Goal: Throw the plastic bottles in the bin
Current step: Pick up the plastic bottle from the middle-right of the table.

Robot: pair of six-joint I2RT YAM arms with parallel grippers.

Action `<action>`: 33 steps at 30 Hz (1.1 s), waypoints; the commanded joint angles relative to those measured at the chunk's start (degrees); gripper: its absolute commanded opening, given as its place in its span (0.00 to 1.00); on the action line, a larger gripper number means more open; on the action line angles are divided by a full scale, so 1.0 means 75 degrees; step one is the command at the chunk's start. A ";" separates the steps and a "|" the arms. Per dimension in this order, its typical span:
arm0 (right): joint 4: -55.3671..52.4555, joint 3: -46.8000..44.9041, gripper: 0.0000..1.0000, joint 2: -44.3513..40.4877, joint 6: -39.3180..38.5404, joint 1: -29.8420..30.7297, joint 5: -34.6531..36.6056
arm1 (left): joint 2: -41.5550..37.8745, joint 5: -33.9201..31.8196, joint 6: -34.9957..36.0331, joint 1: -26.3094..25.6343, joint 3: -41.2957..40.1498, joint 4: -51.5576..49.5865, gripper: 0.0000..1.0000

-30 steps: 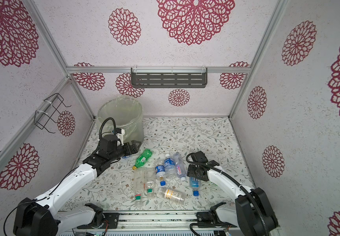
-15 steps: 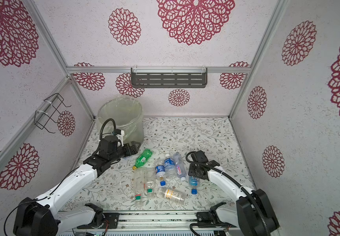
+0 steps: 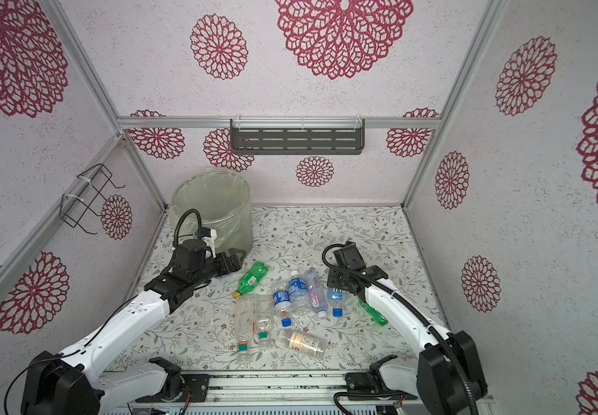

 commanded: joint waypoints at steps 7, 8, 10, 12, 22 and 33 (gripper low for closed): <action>0.0515 0.1216 0.54 0.0886 -0.0387 -0.0115 -0.0432 | 0.0186 -0.0177 -0.0002 -0.0149 0.0166 -0.0087 0.97; 0.0561 0.1327 0.54 0.0981 -0.0387 -0.0122 -0.0486 | 0.0197 -0.0191 -0.0005 -0.0173 0.0180 -0.0082 0.97; 0.0710 0.1594 0.54 0.1188 -0.0381 -0.0130 -0.0601 | 0.0226 -0.0227 -0.0001 -0.0187 0.0210 -0.0106 0.97; 0.0836 0.1846 0.53 0.1370 -0.0323 -0.0130 -0.0612 | 0.0248 -0.0256 -0.0007 -0.0212 0.0219 -0.0112 0.97; 0.1872 0.2808 0.52 0.2015 0.0296 -0.0136 -0.1083 | 0.0167 -0.0310 -0.0038 -0.0270 0.0170 -0.0214 0.97; 0.2081 0.4872 0.52 0.2931 0.0290 -0.0137 -0.1713 | 0.0014 -0.0655 -0.0044 -0.0270 0.0007 -0.0382 0.97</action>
